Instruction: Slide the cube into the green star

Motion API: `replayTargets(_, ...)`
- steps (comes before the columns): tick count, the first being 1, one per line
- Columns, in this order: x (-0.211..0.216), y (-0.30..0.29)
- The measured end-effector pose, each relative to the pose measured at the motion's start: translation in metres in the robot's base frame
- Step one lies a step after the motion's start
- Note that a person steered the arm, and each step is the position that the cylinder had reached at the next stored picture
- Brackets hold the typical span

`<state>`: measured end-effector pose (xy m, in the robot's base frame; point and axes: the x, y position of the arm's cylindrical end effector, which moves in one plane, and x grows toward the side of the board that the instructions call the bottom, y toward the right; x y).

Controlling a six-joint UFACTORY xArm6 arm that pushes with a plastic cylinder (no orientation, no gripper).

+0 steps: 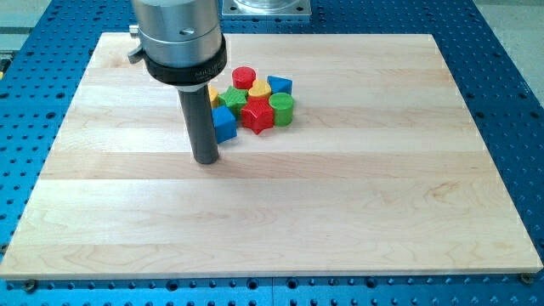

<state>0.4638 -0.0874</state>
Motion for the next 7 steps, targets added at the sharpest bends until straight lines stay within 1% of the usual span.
replayTargets(2,-0.014,0.0)
replayTargets(7,-0.025,0.007)
